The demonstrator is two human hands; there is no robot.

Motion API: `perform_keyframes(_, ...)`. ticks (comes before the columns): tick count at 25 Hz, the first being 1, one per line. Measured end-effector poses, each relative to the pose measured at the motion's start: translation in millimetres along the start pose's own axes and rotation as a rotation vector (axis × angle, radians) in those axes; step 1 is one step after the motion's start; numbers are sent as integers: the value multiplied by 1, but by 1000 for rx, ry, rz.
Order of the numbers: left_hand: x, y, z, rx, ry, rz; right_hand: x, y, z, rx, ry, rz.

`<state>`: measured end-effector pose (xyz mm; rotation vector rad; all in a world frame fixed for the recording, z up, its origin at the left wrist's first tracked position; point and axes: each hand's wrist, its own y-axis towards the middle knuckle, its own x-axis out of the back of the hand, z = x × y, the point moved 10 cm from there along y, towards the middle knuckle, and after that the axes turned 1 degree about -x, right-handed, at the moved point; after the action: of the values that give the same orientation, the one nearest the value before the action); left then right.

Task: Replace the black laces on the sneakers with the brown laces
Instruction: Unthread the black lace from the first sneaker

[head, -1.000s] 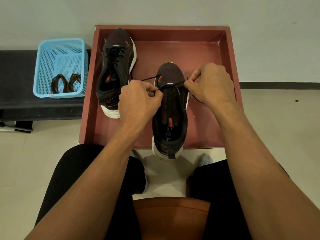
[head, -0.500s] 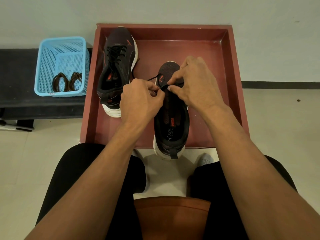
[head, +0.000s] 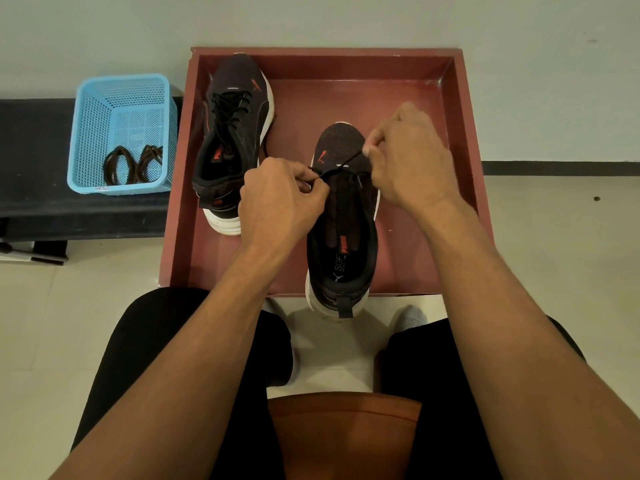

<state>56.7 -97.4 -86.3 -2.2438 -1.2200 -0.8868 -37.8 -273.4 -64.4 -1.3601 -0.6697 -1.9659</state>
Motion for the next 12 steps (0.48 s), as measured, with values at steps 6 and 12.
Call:
perform_keyframes(6,-2,1,3,1,4,6,18,1,-62,-233,-4,-57)
perform_keyframes(12,-1,2,3,-1,2,8,-9,-6,22,132,107,140)
